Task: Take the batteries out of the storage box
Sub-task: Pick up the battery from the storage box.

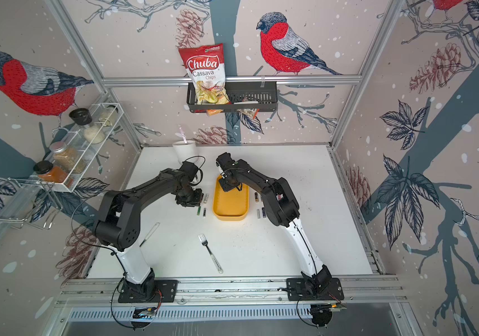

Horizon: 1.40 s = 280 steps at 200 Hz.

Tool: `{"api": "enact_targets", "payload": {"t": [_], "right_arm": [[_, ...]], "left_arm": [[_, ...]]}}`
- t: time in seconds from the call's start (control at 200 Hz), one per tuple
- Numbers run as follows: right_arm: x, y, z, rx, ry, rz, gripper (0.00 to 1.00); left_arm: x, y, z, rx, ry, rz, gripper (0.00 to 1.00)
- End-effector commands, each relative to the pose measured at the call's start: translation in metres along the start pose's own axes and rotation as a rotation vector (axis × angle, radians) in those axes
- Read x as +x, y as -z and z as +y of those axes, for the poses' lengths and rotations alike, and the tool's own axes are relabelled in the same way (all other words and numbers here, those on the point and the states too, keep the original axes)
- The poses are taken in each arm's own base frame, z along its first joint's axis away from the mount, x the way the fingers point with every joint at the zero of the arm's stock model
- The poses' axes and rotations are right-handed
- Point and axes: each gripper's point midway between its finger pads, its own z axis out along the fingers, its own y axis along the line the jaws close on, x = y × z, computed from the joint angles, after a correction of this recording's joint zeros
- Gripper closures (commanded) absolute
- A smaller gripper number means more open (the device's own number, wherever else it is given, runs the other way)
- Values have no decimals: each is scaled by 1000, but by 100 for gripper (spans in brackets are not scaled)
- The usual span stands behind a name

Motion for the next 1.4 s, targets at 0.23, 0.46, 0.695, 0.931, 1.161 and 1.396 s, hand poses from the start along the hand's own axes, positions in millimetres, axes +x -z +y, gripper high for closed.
{"api": "enact_targets", "payload": {"t": [0.23, 0.46, 0.695, 0.931, 1.161, 1.396], "right_arm": [[3, 1, 2, -1, 21, 10, 74], [2, 6, 4, -4, 24, 11, 79], [3, 21, 9, -30, 7, 13, 79], [12, 40, 10, -36, -30, -1, 79], [27, 63, 9, -27, -75, -19, 79], [44, 84, 2, -12, -112, -18, 78]], "left_arm": [[2, 2, 2, -10, -14, 7, 72], [0, 1, 1, -6, -15, 6, 72], [-1, 1, 0, -5, -16, 3, 72], [-5, 3, -1, -3, -19, -5, 72], [-6, 1, -2, 2, -23, -5, 72], [-9, 0, -4, 11, -26, -7, 72]]}}
